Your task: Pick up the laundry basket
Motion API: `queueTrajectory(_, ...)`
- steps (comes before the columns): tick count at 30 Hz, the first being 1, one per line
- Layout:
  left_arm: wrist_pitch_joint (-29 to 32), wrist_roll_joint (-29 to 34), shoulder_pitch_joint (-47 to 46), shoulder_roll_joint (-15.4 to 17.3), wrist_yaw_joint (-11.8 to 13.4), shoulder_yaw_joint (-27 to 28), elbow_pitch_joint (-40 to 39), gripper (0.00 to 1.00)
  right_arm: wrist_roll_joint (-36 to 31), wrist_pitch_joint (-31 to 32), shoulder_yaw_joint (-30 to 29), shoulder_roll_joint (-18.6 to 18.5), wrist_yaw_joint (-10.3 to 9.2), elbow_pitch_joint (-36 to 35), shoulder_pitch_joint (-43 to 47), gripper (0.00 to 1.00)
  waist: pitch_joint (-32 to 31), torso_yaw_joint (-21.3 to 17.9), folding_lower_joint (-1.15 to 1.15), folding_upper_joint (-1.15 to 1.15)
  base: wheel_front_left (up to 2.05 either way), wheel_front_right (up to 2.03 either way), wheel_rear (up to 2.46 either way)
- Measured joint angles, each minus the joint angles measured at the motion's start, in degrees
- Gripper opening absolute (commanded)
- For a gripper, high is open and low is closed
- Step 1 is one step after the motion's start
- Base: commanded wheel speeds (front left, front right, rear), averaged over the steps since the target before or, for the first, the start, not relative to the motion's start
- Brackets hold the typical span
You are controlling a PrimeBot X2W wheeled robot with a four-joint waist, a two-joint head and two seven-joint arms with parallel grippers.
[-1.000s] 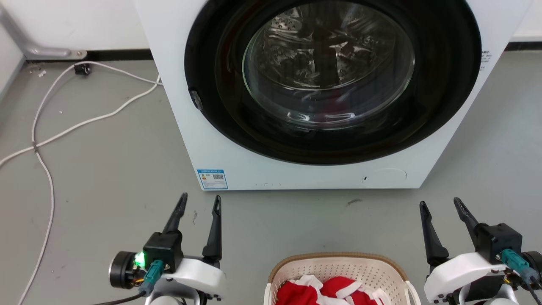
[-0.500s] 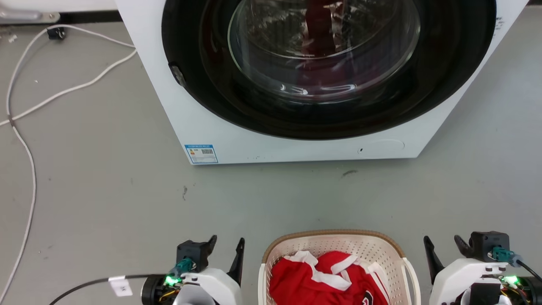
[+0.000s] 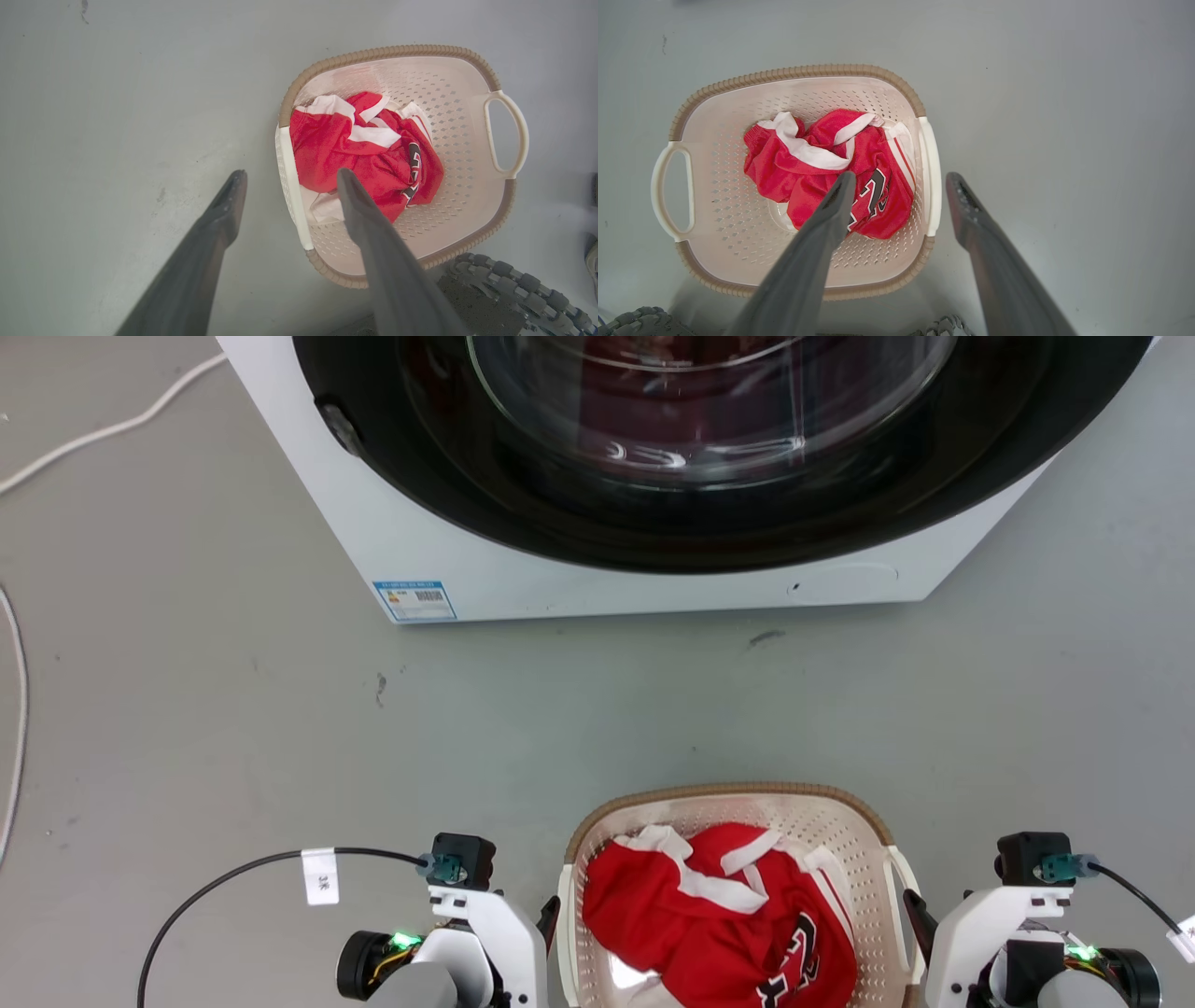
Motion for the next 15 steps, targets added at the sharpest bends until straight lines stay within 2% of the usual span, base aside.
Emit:
queueTrajectory(9,4.80,-5.72,-5.31,0.01,-0.42,-5.36,6.99,1.00,4.17,0.54,3.94,-1.53,0.00,12.28,-8.13,1.00,5.33,-0.80,0.00,0.00,0.00,0.00,0.00)
queueTrajectory(15,6.45,-8.37,-8.70,0.00,0.74,-8.36,9.57,1.00,6.90,0.26,6.76,-2.20,0.00,19.82,-13.56,1.00,9.07,-1.43,0.00,0.00,0.00,0.00,0.00)
